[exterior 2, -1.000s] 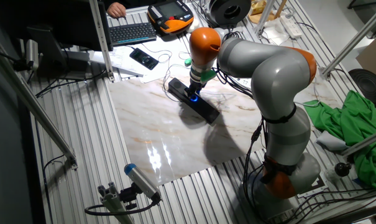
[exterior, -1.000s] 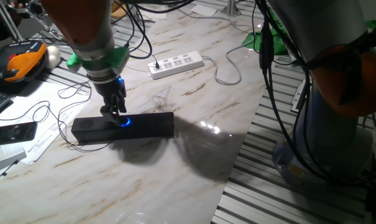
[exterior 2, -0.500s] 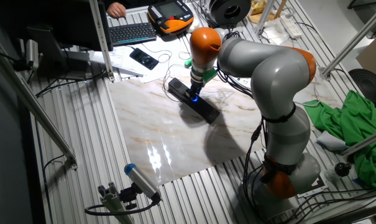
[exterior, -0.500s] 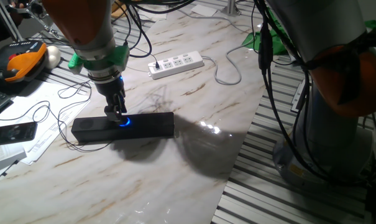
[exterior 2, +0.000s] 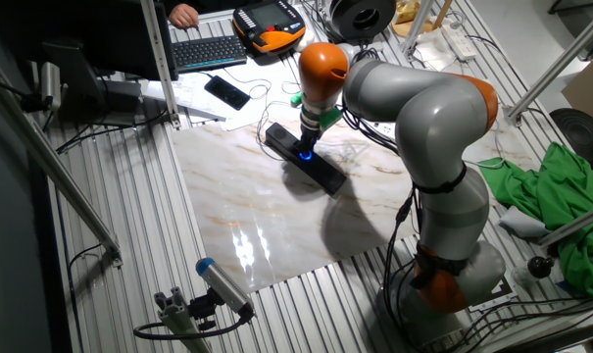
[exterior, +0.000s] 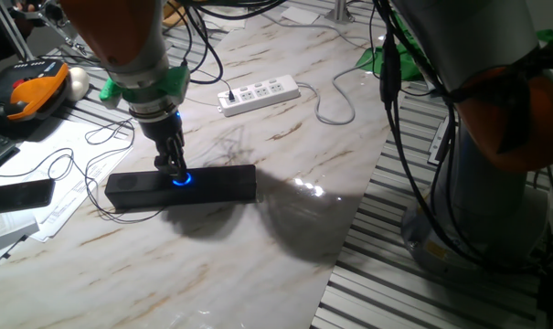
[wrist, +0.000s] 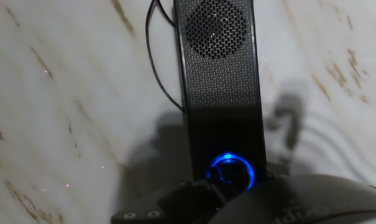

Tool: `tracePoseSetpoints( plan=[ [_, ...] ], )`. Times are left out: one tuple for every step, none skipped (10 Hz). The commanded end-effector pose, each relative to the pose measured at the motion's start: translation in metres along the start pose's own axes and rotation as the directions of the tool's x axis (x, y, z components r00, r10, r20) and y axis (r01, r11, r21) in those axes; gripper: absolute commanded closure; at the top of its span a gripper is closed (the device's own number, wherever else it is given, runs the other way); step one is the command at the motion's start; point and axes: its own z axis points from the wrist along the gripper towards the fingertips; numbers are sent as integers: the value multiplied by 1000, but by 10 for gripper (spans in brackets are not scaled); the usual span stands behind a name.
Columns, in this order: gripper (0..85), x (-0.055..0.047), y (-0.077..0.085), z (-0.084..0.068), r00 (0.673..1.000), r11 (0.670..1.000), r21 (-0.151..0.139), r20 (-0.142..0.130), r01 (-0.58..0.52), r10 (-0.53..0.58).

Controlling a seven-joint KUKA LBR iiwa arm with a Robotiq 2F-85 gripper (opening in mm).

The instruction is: Turn the knob to increase the volume of the speaker

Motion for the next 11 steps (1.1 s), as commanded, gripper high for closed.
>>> tracePoseSetpoints(
  plan=[
    [510, 0, 0, 0, 1000, 1000, 1, 1, -1, 1],
    [510, 0, -1, 2, 1000, 1000, 1, 3, -1, 1],
    [510, 2, -2, 4, 1000, 1000, -1, 6, 0, 0],
    [340, 2, -1, 5, 1000, 1000, -3, 6, -5, 5],
    [340, 3, 0, 4, 1000, 1000, -3, 6, -8, 8],
    [340, 3, 0, 4, 1000, 1000, -1, 7, -8, 8],
    [340, 3, 0, 5, 1000, 1000, -1, 7, -9, 9],
    [340, 4, 1, 6, 1000, 1000, -2, 8, -11, 11],
    [340, 5, 3, 6, 1000, 1000, -2, 9, -12, 12],
    [340, 5, 3, 7, 1000, 1000, -4, 10, -14, 14],
    [340, 5, 3, 7, 1000, 1000, -4, 12, -15, 15]
  ],
)
